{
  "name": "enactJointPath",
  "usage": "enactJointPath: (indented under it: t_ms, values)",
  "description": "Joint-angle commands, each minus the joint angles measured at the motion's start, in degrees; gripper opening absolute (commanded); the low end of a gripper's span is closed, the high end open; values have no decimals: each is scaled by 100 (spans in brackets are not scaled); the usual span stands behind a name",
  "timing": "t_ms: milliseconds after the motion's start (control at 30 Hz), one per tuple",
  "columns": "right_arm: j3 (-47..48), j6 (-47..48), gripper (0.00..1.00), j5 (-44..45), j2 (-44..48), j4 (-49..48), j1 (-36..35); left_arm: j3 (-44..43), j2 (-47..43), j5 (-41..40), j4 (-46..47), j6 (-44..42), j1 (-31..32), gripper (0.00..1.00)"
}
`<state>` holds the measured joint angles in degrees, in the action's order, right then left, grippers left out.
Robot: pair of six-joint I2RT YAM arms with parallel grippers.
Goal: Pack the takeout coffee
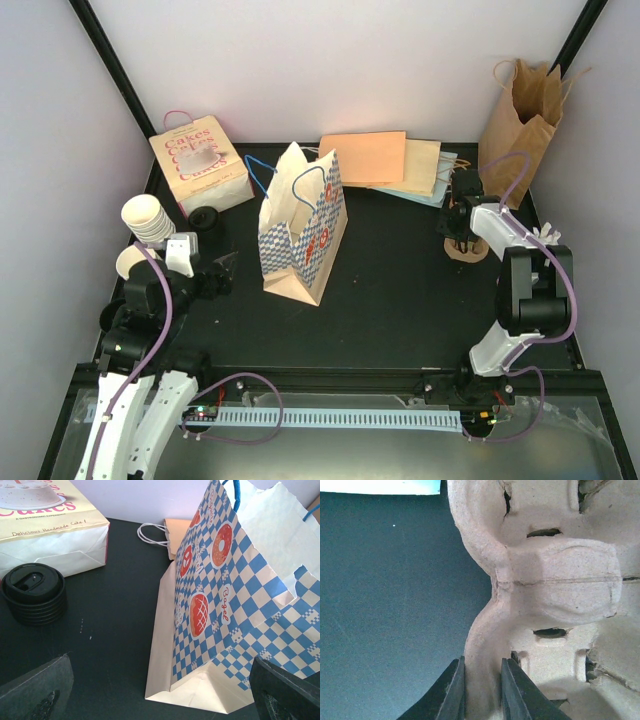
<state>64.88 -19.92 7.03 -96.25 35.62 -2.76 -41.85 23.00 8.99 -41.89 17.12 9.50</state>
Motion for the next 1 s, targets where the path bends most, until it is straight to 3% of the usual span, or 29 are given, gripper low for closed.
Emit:
enactJointPath:
  t_ms: [0, 967]
  values:
    - [-28, -38, 22, 164, 77, 20, 40, 1, 50, 67, 155, -25, 9, 99]
    - [232, 83, 20, 248, 586, 428, 26, 4, 57, 67, 159, -26, 11, 99]
